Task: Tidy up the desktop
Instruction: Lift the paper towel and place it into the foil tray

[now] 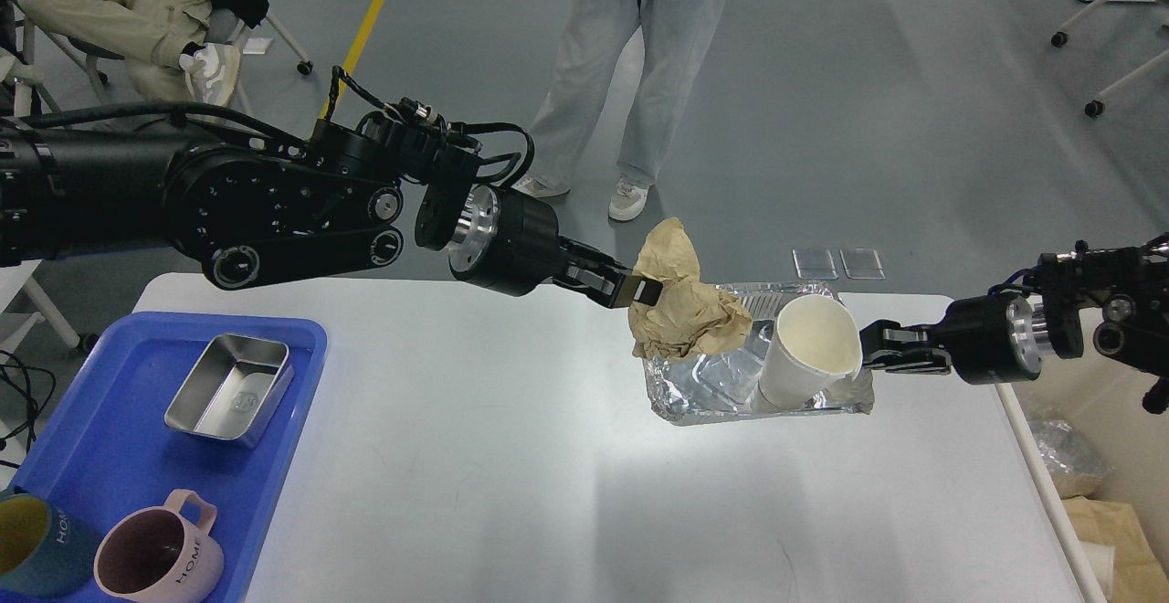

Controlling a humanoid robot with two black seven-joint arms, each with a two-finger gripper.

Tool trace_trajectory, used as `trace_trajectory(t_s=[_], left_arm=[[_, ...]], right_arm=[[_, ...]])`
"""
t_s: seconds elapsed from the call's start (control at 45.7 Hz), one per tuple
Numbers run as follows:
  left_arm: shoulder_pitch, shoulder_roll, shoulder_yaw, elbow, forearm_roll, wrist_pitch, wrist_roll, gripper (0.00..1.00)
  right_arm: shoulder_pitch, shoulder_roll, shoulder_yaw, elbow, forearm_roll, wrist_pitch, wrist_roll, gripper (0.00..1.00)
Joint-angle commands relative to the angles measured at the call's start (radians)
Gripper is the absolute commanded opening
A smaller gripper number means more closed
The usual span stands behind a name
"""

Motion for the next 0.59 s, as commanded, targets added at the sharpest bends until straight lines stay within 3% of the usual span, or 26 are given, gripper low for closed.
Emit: trace_trajectory(t_s=[0.0, 0.328, 0.569], left_arm=[[0.012, -0.012, -0.003, 0.025, -0.001, 0.002, -0.001, 0.07], [0.027, -0.097, -0.004, 0.095, -0.013, 0.002, 0.002, 0.16], [0.033, -0.167, -0.004, 0.19, -0.107, 0.008, 0.009, 0.63]], right_arm=[[0.013, 0.0, 0.0, 0.002, 0.002, 0.002, -0.001, 0.0], [0.02, -0.005, 0.0, 0.011, 0.002, 0.005, 0.001, 0.0], [0.022, -0.008, 0.0, 0.013, 0.002, 0.005, 0.003, 0.0]])
